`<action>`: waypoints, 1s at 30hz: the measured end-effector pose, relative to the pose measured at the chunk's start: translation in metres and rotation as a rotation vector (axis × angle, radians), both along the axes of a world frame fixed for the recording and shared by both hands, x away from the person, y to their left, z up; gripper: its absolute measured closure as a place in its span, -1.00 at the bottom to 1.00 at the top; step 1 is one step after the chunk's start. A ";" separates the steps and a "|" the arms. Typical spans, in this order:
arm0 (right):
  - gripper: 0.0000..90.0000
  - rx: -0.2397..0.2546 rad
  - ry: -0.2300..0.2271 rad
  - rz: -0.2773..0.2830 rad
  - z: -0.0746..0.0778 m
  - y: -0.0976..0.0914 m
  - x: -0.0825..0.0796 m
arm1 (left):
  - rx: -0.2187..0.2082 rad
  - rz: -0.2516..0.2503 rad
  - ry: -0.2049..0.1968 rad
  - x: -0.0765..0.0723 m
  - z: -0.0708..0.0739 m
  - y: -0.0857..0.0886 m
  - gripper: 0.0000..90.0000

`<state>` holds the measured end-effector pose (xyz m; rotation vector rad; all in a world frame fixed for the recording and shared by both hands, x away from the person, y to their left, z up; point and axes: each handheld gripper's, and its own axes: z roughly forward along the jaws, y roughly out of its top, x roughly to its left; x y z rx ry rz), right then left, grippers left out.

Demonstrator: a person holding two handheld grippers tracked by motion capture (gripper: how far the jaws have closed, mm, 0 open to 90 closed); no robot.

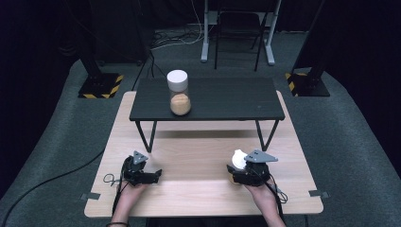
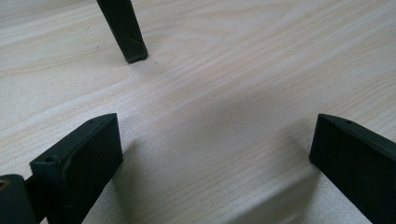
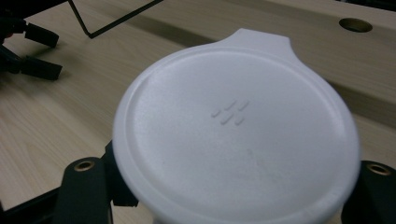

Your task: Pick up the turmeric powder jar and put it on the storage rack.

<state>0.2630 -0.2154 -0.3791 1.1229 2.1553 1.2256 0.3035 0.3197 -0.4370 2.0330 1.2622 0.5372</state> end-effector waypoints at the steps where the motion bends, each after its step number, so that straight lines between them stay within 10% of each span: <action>1: -0.35 0.003 -0.002 -0.001 0.003 -0.002 0.000 | 0.000 0.000 0.000 0.000 0.000 0.000 -0.96; 30: -0.34 0.043 -0.029 0.016 0.087 -0.030 0.016 | 0.000 0.000 0.000 0.000 0.000 0.000 -0.95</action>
